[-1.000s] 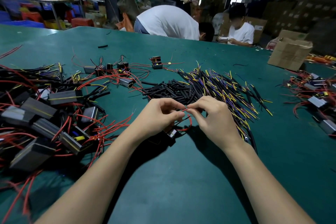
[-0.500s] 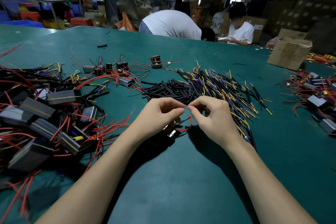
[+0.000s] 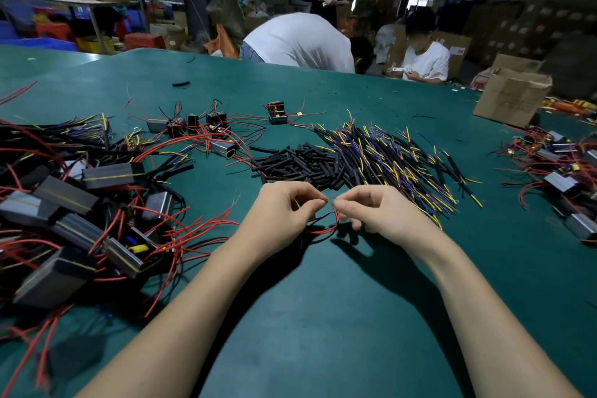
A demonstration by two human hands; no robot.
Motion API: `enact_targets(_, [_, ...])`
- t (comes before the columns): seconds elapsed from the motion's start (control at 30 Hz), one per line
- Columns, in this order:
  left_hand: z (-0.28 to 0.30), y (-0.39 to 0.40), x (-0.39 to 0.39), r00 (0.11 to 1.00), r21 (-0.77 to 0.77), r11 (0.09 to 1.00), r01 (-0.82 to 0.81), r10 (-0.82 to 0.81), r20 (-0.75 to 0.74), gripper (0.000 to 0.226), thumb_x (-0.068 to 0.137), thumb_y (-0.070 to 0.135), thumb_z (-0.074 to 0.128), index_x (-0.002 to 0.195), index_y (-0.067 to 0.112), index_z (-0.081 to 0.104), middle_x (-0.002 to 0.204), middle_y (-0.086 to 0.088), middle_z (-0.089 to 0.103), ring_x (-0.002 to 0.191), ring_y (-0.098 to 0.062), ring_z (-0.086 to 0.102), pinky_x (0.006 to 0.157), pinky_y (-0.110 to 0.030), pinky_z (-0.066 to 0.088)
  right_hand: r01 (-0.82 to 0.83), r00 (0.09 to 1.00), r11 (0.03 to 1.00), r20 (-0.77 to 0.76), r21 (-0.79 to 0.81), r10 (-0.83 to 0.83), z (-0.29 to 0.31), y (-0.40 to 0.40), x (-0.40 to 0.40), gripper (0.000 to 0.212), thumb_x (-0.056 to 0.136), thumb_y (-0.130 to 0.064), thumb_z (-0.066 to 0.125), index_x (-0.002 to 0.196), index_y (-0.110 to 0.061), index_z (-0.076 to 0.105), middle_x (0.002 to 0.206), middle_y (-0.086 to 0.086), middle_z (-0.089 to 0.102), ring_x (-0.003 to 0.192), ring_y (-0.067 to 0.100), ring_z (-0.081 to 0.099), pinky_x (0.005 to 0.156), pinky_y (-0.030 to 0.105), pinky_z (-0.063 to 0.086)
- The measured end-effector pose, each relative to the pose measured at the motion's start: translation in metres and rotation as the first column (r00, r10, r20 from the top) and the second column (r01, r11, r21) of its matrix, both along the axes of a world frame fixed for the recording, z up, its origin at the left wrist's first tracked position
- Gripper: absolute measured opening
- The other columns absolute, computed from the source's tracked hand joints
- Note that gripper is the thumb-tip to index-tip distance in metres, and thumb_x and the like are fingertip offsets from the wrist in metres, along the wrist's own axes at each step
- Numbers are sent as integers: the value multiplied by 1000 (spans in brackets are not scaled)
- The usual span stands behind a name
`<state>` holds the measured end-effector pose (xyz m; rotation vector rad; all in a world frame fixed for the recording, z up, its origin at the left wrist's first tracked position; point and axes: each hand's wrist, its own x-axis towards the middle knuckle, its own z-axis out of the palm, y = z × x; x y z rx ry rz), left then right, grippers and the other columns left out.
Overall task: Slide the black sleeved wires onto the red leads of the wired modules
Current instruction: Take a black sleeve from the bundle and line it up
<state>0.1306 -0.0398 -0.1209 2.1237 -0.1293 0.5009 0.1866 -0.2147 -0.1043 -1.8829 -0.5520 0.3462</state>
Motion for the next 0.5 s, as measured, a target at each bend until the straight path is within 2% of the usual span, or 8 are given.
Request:
enact_targets(0.07, [-1, 1, 2, 998, -18, 998, -60, 60, 3, 10, 87, 16, 66, 81, 21, 72, 60, 11, 65, 55, -3, 56, 60, -18, 46, 117, 990, 991, 75, 60, -121, 2, -2, 4, 8, 87, -23, 69, 90, -16, 70, 75, -2, 70, 51, 4, 53, 48, 7, 37])
enact_targets(0.13, [-2, 1, 3, 992, -59, 990, -128, 128, 1, 10, 87, 17, 65, 82, 22, 71, 61, 11, 65, 57, -2, 58, 62, -20, 47, 294, 944, 933, 88, 206, -317, 3, -5, 11, 7, 89, -21, 66, 84, -18, 69, 73, -1, 68, 50, 4, 51, 49, 10, 38])
enact_targets(0.17, [-2, 1, 4, 987, -74, 984, -161, 162, 9, 9, 87, 17, 64, 83, 21, 71, 62, 13, 64, 58, -2, 59, 64, -20, 48, 380, 903, 897, 116, 226, -413, 2, -4, 16, 12, 90, -20, 64, 78, -19, 68, 71, 0, 67, 51, 6, 51, 51, 14, 40])
enact_targets(0.23, [-4, 0, 4, 977, -72, 975, -209, 212, 31, 9, 88, 17, 63, 86, 18, 71, 63, 16, 62, 63, -5, 61, 68, -22, 49, 481, 827, 866, 256, 138, -500, 0, 4, 27, 20, 88, -18, 61, 69, -19, 67, 66, 1, 66, 56, 10, 51, 58, 23, 41])
enact_targets(0.33, [-7, -1, 5, 961, -70, 962, -263, 268, 71, 8, 88, 19, 63, 86, 19, 70, 65, 16, 61, 64, -9, 59, 68, -25, 49, 464, 807, 881, 455, -91, -377, 0, 28, 43, 13, 85, -18, 63, 76, -19, 73, 65, -7, 62, 68, 10, 57, 69, 22, 41])
enact_targets(0.4, [-9, 1, 6, 946, -82, 951, -298, 305, 105, 7, 88, 22, 63, 85, 21, 69, 66, 12, 62, 64, -13, 60, 67, -28, 50, 414, 827, 875, 506, -253, -245, 0, 43, 53, 11, 84, -18, 64, 88, -20, 75, 75, -6, 61, 80, 15, 61, 78, 25, 47])
enact_targets(0.5, [-10, 2, 7, 930, -117, 938, -326, 341, 139, 7, 89, 22, 63, 86, 20, 70, 68, 8, 65, 64, -13, 60, 65, -30, 52, 325, 819, 810, 573, -489, 17, -3, 53, 62, 22, 86, -15, 61, 100, -26, 73, 93, -2, 55, 97, 21, 59, 82, 30, 48])
